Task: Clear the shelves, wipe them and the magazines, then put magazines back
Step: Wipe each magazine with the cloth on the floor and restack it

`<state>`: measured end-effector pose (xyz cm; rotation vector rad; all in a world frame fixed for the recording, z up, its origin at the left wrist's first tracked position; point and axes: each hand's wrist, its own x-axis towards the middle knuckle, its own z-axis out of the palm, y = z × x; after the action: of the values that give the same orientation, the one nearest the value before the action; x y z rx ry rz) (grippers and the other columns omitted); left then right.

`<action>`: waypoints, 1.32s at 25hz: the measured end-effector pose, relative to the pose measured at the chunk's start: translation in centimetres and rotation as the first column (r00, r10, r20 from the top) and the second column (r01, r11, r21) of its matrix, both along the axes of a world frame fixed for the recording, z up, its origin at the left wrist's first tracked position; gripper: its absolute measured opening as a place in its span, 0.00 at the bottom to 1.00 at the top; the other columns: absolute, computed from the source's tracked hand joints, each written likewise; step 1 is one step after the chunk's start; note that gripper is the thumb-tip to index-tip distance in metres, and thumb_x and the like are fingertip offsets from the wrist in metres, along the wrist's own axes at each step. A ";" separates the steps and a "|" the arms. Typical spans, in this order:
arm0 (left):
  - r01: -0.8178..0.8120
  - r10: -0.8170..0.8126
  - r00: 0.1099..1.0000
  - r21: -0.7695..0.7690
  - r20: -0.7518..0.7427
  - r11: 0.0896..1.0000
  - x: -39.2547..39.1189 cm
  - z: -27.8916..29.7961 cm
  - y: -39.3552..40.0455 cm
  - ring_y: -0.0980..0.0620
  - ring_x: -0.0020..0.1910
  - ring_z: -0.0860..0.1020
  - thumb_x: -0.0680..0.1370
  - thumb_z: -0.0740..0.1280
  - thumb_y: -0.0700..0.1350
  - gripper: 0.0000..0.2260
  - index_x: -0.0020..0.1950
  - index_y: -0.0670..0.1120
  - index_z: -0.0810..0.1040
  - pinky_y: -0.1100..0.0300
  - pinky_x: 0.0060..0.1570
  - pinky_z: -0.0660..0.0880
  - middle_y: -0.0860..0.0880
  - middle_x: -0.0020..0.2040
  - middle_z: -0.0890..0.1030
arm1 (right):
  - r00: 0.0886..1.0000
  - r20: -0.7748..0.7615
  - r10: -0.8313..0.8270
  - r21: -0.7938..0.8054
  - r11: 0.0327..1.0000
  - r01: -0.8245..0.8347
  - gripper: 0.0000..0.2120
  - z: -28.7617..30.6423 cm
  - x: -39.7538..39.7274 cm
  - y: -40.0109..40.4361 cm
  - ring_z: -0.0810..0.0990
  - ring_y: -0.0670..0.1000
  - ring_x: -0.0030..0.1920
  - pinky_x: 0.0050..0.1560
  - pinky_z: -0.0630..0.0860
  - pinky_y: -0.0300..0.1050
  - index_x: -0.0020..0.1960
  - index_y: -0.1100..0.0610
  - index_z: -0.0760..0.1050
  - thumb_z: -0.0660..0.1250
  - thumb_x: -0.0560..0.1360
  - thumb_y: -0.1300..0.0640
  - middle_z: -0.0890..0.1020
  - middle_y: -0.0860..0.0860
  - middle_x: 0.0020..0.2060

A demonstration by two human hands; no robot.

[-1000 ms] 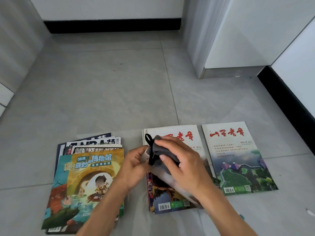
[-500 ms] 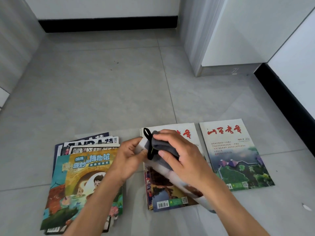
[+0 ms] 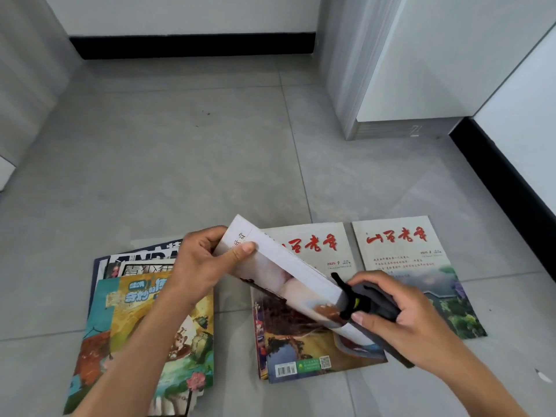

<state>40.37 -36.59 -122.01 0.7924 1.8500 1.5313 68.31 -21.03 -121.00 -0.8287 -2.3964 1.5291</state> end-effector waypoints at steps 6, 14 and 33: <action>0.023 -0.029 0.979 0.029 0.204 0.999 -2.3 2.3 -0.8 0.49 0.36 0.82 0.58 0.83 0.56 0.20 0.40 0.44 0.84 0.59 0.35 0.78 0.43 0.37 0.84 | 0.868 -0.212 -0.448 -0.554 0.787 0.271 0.22 0.1 2.1 2.5 0.85 0.48 0.46 0.45 0.81 0.39 0.46 0.46 0.83 0.81 0.54 0.57 0.86 0.52 0.45; -0.036 0.224 0.906 -0.465 0.358 0.885 8.6 -8.5 -0.3 0.52 0.47 0.84 0.74 0.71 0.34 0.14 0.57 0.48 0.80 0.51 0.53 0.81 0.53 0.46 0.86 | 0.793 0.162 -0.587 -0.200 0.768 0.609 0.20 -6.9 0.9 -0.1 0.83 0.56 0.51 0.48 0.74 0.47 0.52 0.52 0.79 0.80 0.64 0.63 0.85 0.50 0.46; -0.218 0.285 0.957 -0.537 0.044 0.815 7.9 -10.1 -1.3 0.63 0.33 0.80 0.73 0.75 0.40 0.07 0.39 0.51 0.80 0.73 0.32 0.73 0.55 0.37 0.84 | 0.924 0.381 0.043 0.752 0.567 -0.337 0.28 -15.2 -3.2 -5.8 0.60 0.57 0.78 0.72 0.67 0.62 0.79 0.48 0.58 0.54 0.81 0.44 0.62 0.48 0.78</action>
<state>48.24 -37.85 -132.07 0.1920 2.1972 1.0862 65.08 -26.87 -136.16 -0.6124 -3.0414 0.1479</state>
